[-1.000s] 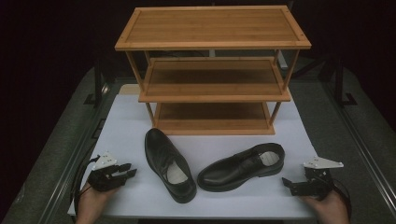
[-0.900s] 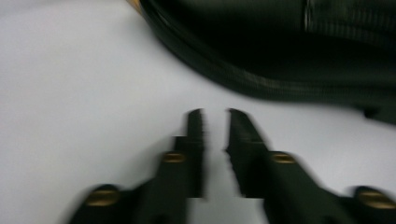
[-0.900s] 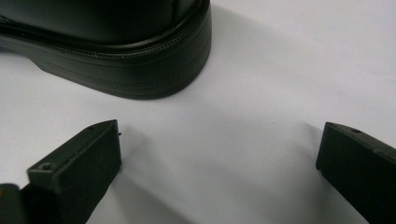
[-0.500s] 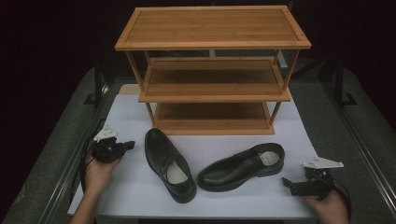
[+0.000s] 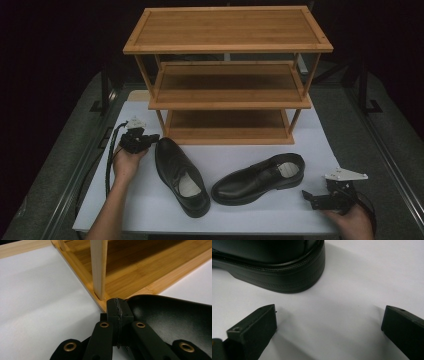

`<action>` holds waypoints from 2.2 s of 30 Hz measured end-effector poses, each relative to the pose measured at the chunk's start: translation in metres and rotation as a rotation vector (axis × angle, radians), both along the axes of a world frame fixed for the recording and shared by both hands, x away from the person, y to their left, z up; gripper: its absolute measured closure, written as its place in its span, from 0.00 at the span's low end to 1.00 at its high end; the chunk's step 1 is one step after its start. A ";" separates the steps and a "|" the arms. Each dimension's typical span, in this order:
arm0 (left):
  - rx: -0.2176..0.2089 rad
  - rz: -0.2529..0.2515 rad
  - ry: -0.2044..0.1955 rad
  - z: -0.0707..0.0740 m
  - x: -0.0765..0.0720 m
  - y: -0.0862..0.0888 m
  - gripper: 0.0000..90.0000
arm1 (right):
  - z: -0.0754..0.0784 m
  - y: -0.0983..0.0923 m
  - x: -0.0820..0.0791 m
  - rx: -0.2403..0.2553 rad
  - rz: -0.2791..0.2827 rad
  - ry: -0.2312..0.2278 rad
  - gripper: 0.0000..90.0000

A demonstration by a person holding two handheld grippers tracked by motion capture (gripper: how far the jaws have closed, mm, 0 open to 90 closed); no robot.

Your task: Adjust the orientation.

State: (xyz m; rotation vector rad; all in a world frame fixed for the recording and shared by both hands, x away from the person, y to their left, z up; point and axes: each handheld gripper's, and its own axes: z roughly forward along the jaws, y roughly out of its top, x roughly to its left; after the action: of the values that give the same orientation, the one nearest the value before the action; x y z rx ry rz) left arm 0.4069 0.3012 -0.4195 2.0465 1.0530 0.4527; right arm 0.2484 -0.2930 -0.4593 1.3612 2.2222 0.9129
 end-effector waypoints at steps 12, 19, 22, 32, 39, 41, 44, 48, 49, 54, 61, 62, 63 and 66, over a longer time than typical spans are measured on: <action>-0.044 -0.099 -0.038 0.002 0.002 -0.024 1.00 | 0.000 0.000 0.000 -0.001 -0.001 0.001 0.00; -0.062 -0.141 -0.043 0.004 0.002 -0.039 1.00 | 0.000 0.000 0.000 -0.001 0.000 0.000 0.00; -0.051 -0.160 -0.050 0.005 0.003 -0.049 1.00 | 0.000 0.000 0.000 -0.001 0.000 0.000 0.00; -0.064 -0.193 -0.023 0.010 -0.003 -0.051 1.00 | 0.000 0.000 0.000 0.001 0.000 0.000 0.00; -0.035 -0.201 0.012 0.012 -0.031 -0.030 1.00 | 0.000 0.000 0.000 0.001 0.000 -0.001 0.00; -0.032 -0.205 0.025 0.012 -0.041 -0.026 1.00 | 0.000 0.000 0.000 0.001 0.000 -0.001 0.00; -0.016 -0.220 0.046 0.009 -0.057 -0.022 1.00 | 0.000 0.000 0.000 0.000 0.000 -0.001 0.00; 0.001 -0.219 0.068 0.006 -0.078 -0.013 1.00 | 0.000 0.000 0.000 0.001 0.000 -0.002 0.00; -0.001 -0.222 0.080 0.003 -0.086 -0.009 1.00 | 0.000 0.000 0.000 0.000 0.000 0.001 0.00; 0.020 -0.246 0.126 -0.007 -0.101 -0.007 1.00 | 0.000 0.000 0.000 0.000 0.000 0.000 0.00; 0.032 -0.291 0.154 -0.013 -0.100 -0.018 1.00 | 0.000 0.000 0.000 -0.003 0.002 -0.002 0.00; 0.026 -0.292 0.156 -0.013 -0.100 -0.017 1.00 | 0.000 0.000 0.000 -0.002 0.002 -0.002 0.00; 0.016 -0.291 0.159 -0.014 -0.099 -0.017 1.00 | 0.000 0.000 0.000 -0.001 0.001 -0.001 0.00; 0.008 -0.296 0.158 -0.015 -0.098 -0.016 1.00 | 0.000 0.000 0.000 0.000 0.000 0.001 0.00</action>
State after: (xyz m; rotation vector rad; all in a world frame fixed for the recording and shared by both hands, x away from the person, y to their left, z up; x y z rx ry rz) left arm 0.3092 0.2848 -0.4343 2.2285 0.8189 0.1454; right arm 0.2484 -0.2930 -0.4592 1.3620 2.2225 0.9121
